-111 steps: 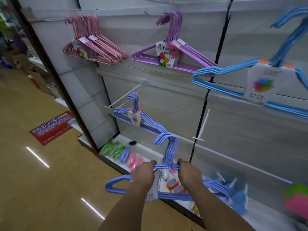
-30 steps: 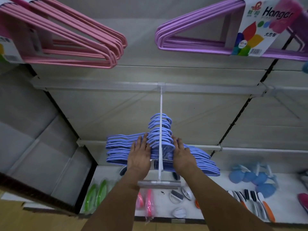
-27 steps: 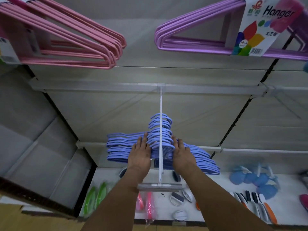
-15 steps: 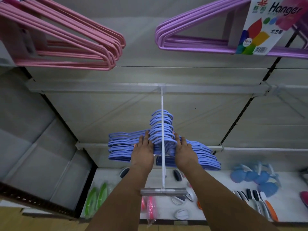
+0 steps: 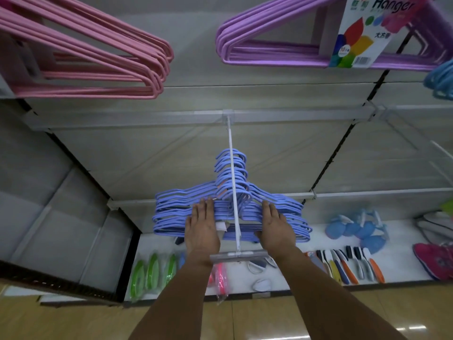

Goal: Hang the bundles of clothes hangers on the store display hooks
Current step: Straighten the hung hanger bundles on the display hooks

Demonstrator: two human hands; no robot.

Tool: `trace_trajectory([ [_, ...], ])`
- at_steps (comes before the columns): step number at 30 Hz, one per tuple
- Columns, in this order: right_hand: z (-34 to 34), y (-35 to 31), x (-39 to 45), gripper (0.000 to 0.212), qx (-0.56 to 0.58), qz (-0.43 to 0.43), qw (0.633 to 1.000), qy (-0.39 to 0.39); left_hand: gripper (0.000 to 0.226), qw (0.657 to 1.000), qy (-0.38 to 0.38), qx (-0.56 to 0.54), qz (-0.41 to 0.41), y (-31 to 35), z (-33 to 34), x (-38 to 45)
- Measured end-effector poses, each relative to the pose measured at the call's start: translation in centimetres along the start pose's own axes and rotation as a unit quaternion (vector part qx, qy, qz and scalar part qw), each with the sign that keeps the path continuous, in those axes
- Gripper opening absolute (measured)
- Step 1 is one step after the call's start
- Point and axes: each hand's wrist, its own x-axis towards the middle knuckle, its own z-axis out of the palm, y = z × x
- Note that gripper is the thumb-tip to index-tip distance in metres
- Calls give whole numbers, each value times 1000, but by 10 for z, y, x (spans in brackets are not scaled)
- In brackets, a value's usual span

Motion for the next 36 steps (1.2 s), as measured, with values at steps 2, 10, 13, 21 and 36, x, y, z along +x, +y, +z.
trace_trajectory([
  [2, 1, 7, -11, 83, 6, 10, 1000, -2, 78, 999, 8, -29, -38, 0, 1, -12],
  [10, -1, 62, -68, 76, 49, 47, 997, 28, 62, 997, -39, 14, -58, 22, 15, -78],
  [13, -3, 99, -101, 72, 72, 56, 995, 48, 64, 998, -60, 14, -31, 54, 7, -108],
  [21, -11, 232, -228, 69, 91, 154, 979, 93, 63, 988, -101, -43, 112, 193, -8, -186],
  [36, -2, 460, -466, 60, 200, 422, 869, 162, 67, 885, -186, -12, 427, 467, 43, -345],
])
